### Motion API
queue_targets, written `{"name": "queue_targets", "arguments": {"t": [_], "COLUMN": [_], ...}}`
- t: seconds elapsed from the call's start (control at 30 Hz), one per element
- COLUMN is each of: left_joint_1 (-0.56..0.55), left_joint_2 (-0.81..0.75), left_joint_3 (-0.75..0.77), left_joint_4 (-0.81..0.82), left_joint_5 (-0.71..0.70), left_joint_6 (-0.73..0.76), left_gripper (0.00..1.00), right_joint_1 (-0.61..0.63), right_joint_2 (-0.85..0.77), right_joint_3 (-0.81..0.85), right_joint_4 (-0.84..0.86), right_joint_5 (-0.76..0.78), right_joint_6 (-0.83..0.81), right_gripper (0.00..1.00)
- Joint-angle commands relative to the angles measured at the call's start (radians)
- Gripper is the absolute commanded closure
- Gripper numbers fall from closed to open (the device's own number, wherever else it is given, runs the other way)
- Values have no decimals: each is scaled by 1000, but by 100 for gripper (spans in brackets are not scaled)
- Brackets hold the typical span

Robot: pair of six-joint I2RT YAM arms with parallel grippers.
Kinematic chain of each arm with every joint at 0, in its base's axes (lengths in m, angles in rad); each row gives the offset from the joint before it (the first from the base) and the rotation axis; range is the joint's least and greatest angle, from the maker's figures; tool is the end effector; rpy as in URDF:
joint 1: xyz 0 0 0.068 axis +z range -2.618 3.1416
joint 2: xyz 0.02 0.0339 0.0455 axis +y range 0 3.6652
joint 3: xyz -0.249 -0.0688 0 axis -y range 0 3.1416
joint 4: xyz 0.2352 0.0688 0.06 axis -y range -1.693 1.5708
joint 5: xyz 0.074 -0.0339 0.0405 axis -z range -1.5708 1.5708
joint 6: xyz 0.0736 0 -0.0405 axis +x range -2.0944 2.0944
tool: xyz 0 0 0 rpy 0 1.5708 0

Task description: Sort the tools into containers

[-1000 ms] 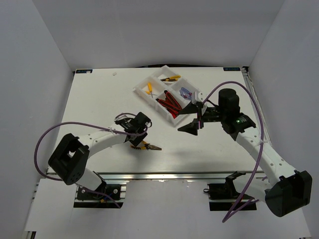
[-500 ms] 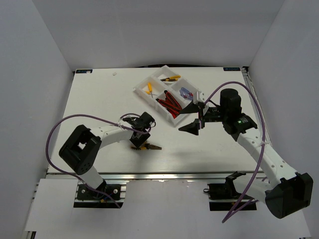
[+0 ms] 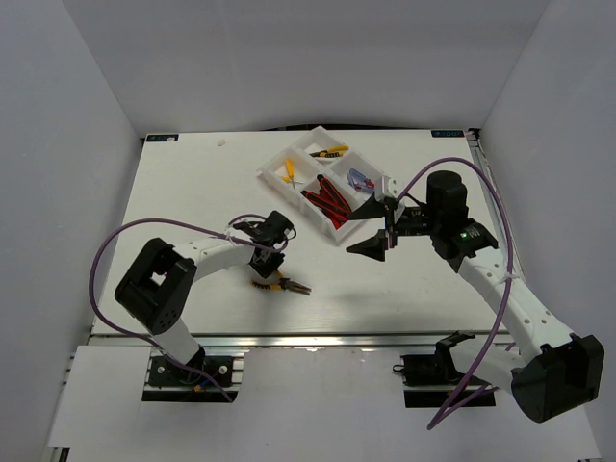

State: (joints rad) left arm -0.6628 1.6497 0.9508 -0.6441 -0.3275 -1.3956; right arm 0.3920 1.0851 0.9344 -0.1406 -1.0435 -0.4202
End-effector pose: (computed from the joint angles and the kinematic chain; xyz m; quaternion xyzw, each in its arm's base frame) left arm 0.2437 -0.1602 0.1164 -0.3685 0.9085 -0.0126 0.1966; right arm 0.2083 0.1549 0.3258 -0.5481 0.5214 0.3925 0.5231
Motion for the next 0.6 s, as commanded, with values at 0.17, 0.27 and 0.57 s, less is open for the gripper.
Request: {"name": "queue_targets", "arguments": {"t": [0.17,0.27,0.57], "left_joint_1": [14,20,45], "left_joint_2": [4,-24,-122], "left_joint_3": [58,98,253], "left_joint_4": [6,17,165], "left_joint_5": [8,-8,22], "left_joint_6": [69,121,317], "left_gripper": [93,100,100], "right_joint_1": [-12,-18,-54], "right_joint_2": [-24,-25,-30], "right_joint_3": [18,21,44], "right_joint_4": [-17,-19,-54], "right_joint_5": [-32,-36,-35], "right_joint_6": [-9,-9,-23], "right_gripper": [20,20,20]}}
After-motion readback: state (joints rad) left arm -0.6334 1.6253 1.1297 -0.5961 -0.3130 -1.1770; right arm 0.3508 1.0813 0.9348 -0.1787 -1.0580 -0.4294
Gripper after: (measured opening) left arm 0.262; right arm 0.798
